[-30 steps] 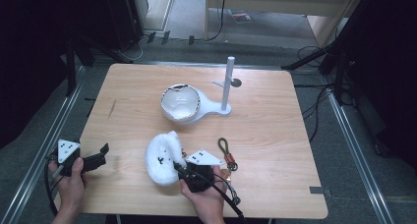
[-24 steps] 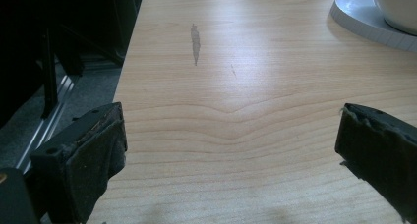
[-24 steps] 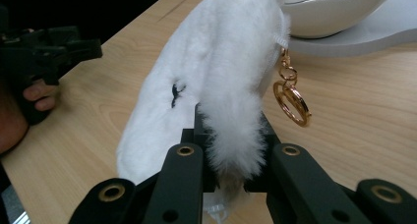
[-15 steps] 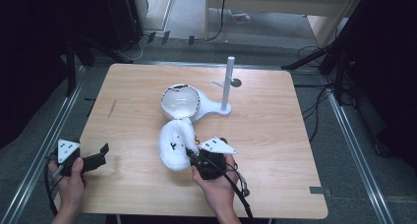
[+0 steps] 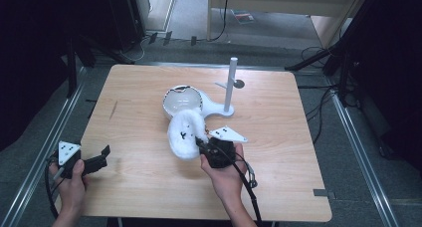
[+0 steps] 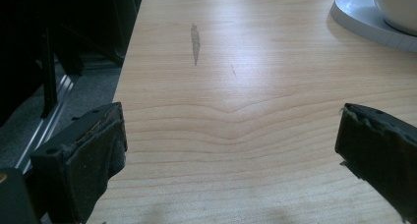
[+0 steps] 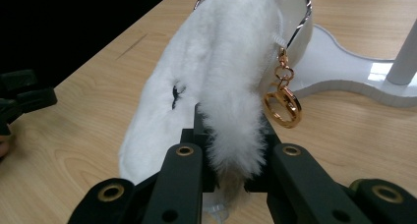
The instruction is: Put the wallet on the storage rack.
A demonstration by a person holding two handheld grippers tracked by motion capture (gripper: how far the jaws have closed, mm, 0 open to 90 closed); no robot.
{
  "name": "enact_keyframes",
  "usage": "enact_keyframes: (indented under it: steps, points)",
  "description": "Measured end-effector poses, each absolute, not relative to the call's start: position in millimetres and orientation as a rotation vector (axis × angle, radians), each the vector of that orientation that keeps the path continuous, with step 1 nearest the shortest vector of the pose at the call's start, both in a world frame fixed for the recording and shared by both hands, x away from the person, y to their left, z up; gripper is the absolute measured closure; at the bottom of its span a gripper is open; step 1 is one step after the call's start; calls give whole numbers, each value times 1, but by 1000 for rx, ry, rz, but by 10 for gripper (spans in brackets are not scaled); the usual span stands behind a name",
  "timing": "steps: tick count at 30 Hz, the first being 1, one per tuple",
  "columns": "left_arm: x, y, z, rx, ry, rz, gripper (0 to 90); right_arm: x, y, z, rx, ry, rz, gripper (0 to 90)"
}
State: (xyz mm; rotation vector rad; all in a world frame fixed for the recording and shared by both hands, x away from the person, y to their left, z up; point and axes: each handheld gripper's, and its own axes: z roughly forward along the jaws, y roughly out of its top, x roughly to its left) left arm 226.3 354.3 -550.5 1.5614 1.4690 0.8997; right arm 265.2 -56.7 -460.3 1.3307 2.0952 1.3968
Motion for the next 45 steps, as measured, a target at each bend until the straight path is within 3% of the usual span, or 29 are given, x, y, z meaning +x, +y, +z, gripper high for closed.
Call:
enact_keyframes:
  steps: [38,45]
  points:
    - [227,355,-551,1560,1470,892,0,333,-45,-439,1456,2010,1267,791]
    - [227,355,-551,1559,1471,891,0,346,-32,-442,1454,2000,1257,726]
